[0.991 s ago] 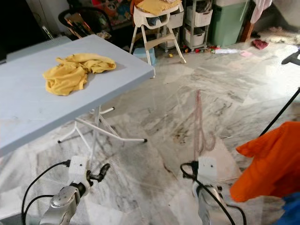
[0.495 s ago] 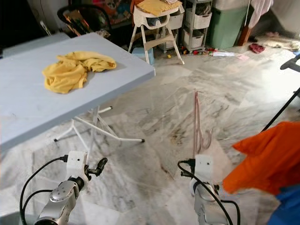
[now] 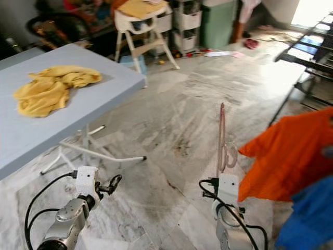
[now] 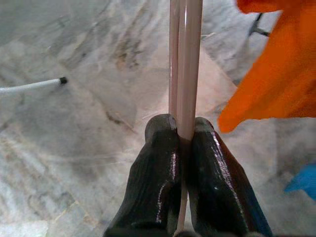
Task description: Hang hanger
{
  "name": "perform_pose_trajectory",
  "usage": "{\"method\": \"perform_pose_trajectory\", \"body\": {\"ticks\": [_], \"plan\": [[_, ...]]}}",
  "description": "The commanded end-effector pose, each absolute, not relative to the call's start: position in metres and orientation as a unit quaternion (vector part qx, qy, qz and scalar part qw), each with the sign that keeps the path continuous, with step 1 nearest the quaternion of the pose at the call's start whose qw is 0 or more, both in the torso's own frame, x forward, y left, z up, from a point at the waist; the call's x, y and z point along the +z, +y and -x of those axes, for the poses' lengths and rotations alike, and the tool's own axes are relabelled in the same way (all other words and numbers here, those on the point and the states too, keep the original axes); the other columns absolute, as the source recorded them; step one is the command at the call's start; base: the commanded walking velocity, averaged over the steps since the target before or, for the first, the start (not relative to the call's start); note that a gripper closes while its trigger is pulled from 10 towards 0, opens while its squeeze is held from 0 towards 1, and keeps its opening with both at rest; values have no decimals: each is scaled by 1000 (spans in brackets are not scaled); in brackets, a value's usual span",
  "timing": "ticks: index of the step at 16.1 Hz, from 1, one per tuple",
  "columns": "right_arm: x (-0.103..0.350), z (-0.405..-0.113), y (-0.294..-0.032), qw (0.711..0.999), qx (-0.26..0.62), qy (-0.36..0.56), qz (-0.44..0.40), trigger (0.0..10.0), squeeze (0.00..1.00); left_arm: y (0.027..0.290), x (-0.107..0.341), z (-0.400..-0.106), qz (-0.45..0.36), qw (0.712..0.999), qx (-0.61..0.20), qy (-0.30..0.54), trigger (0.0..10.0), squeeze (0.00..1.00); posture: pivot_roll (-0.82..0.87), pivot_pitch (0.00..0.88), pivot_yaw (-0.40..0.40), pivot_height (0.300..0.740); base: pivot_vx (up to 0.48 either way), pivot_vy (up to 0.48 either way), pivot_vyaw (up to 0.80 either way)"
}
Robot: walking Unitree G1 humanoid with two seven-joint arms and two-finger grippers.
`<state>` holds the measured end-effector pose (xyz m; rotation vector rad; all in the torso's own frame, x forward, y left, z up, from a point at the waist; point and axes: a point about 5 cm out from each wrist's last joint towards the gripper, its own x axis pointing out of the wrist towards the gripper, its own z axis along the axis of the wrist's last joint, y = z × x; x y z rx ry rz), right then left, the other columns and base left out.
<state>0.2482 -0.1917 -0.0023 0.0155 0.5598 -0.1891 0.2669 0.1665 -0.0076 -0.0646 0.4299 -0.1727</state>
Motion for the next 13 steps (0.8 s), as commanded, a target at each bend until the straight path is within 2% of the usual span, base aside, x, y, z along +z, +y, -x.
{"method": "perform_pose_trajectory", "body": {"ticks": [1, 9, 10, 13], "plan": [[2, -253, -185, 960, -87, 266, -13, 10000, 0, 174, -6, -269, 32, 974, -80, 212, 10000, 0, -209, 0, 122, 740, 0, 364, -800], [3, -256, -184, 961, -85, 261, -9, 10000, 0, 166, -7, -270, 33, 971, -96, 217, 10000, 0, -218, 0, 120, 740, 0, 435, -800], [3, -256, -183, 961, -86, 261, -10, 10000, 0, 165, -7, -271, 32, 971, -96, 216, 10000, 0, -219, 0, 121, 740, 0, 0, -556], [4, -257, -184, 962, -83, 259, -8, 10000, 0, 162, -5, -272, 27, 973, -100, 207, 10000, 0, -220, 0, 120, 740, 0, 0, 0]]}}
